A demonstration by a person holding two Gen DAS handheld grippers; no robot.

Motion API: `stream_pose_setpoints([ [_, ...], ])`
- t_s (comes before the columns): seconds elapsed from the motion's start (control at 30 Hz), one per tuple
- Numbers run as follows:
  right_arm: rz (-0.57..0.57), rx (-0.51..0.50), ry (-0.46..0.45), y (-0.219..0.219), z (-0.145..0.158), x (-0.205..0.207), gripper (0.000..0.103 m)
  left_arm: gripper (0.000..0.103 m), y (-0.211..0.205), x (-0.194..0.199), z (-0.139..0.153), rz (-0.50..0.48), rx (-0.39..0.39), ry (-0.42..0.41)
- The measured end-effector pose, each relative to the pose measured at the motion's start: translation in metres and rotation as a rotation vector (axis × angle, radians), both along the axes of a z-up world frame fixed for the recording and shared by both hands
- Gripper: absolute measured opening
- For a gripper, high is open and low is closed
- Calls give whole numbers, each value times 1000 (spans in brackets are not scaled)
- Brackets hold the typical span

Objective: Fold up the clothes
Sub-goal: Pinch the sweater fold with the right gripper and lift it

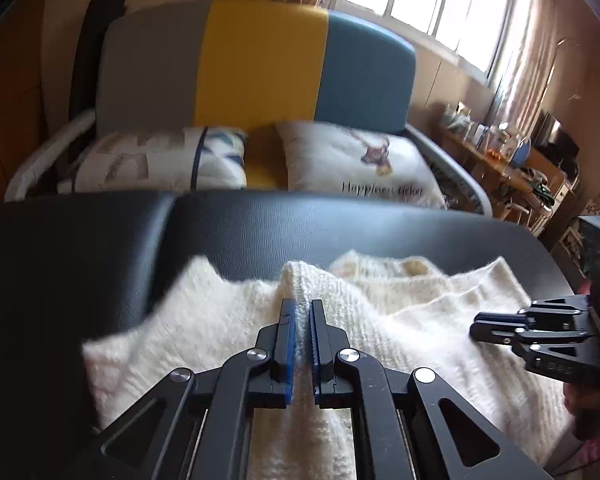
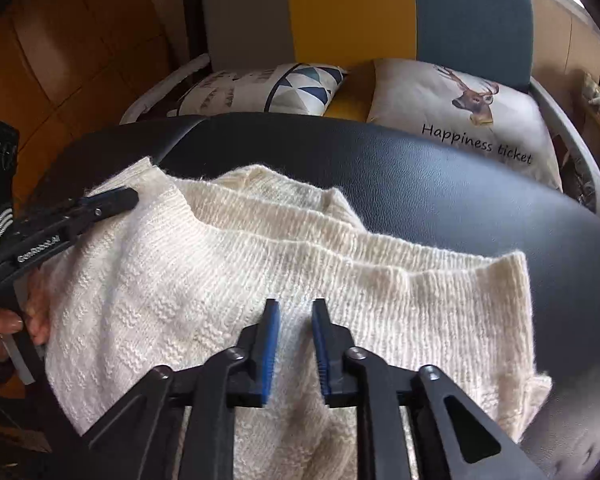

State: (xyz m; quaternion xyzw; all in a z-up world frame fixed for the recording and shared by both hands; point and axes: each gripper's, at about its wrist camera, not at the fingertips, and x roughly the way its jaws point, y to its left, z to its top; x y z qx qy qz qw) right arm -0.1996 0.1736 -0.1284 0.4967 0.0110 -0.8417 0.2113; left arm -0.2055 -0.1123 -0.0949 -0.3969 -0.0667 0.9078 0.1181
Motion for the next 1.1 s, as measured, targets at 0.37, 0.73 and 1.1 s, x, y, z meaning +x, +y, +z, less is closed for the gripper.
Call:
stream_pose_setpoints([
  [0.37, 78, 264, 135, -40, -15, 4, 5, 7, 4, -6, -33, -5, 29, -102],
  [0.73, -5, 221, 222, -29, 6, 0, 4, 7, 5, 29, -10, 5, 56, -55],
  [1.1, -118, 91, 129, -22, -25, -17, 5, 11, -12, 4, -25, 56, 143, -98],
])
